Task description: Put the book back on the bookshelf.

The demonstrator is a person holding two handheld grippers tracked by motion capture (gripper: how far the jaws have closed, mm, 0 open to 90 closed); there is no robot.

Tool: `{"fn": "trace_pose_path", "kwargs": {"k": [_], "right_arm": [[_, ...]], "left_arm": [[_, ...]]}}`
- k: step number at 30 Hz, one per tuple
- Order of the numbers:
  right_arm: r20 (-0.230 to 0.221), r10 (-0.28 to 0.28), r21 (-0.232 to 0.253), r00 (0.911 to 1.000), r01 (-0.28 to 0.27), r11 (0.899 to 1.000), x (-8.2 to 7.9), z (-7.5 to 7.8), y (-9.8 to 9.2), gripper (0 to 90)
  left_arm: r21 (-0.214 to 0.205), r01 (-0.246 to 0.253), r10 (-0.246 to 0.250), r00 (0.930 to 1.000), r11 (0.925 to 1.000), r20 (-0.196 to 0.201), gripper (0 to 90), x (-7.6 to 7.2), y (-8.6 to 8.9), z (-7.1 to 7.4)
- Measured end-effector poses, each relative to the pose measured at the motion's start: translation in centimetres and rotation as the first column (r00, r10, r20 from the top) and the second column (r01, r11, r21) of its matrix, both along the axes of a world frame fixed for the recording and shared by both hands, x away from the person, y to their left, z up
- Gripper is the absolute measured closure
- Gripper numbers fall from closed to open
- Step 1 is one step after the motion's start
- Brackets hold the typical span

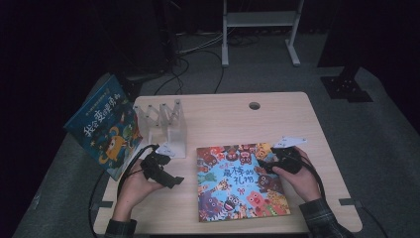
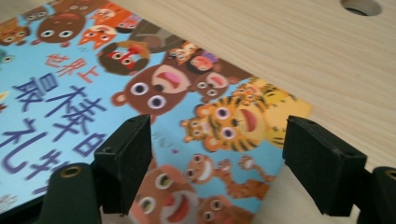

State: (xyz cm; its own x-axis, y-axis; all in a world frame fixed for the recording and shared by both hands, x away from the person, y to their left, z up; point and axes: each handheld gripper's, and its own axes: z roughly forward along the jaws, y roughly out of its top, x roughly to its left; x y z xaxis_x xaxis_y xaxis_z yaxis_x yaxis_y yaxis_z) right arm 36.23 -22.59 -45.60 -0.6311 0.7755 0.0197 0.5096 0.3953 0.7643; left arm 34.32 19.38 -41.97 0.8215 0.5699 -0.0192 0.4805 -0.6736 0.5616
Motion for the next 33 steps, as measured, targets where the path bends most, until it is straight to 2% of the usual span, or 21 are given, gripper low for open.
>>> {"fn": "trace_pose_path", "kwargs": {"k": [2, 4, 5, 6, 8, 12, 18, 20, 29, 33], "right_arm": [[-0.008, -0.023, -0.002, 0.9997, 0.023, 1.000, 0.5, 0.0, -0.3, 22.1], [-0.017, -0.037, 0.017, 0.9992, 0.038, 0.999, 1.1, -0.2, -0.5, 22.4], [-0.020, -0.044, 0.024, 0.9988, 0.044, 0.999, 1.3, -0.3, -0.6, 22.5], [-0.025, -0.051, 0.024, 0.9984, 0.051, 0.998, 1.6, -0.5, -0.6, 22.4], [-0.034, -0.058, 0.022, 0.9977, 0.059, 0.998, 2.0, -0.7, -0.6, 22.2], [-0.053, -0.074, 0.024, 0.9958, 0.075, 0.997, 2.8, -1.1, -0.2, 21.9], [-0.069, -0.083, 0.021, 0.9942, 0.084, 0.996, 3.8, -1.2, 0.3, 22.0], [-0.089, -0.088, 0.024, 0.9922, 0.090, 0.996, 4.0, -1.5, 0.4, 21.3], [-0.136, -0.083, 0.079, 0.9872, 0.094, 0.992, 4.8, -2.1, 0.0, 16.2], [-0.137, -0.069, 0.080, 0.9881, 0.081, 0.994, 5.1, -2.1, 0.1, 16.3]], "left_arm": [[-0.015, 0.006, -0.006, 1.0000, 0.9999, -0.002, 4.9, -0.1, -0.2, -0.2], [-0.052, 0.022, -0.022, 0.9997, 0.9984, -0.006, 4.3, -0.4, -0.4, -0.7], [-0.057, 0.028, -0.028, 0.9996, 0.9980, -0.007, 3.5, -0.6, -0.4, -0.9], [-0.054, 0.032, -0.032, 0.9995, 0.9980, 0.002, 3.1, -0.8, -0.5, -1.1], [-0.054, 0.042, -0.043, 0.9989, 0.9976, -0.017, 2.8, -1.0, -0.5, -1.5], [-0.058, 0.047, -0.048, 0.9987, 0.9972, -0.018, 2.6, -1.1, -0.4, -1.8], [-0.070, 0.050, -0.052, 0.9983, 0.9963, -0.024, 2.6, -0.7, -0.3, -2.0], [-0.069, 0.054, -0.057, 0.9980, 0.9962, -0.028, 2.6, -0.6, -0.3, -2.1], [-0.072, 0.053, -0.056, 0.9977, 0.9960, -0.037, 2.6, -0.2, -0.4, -2.5], [-0.086, 0.047, -0.051, 0.9980, 0.9952, -0.039, 2.7, -0.1, -0.2, -2.5]]}}
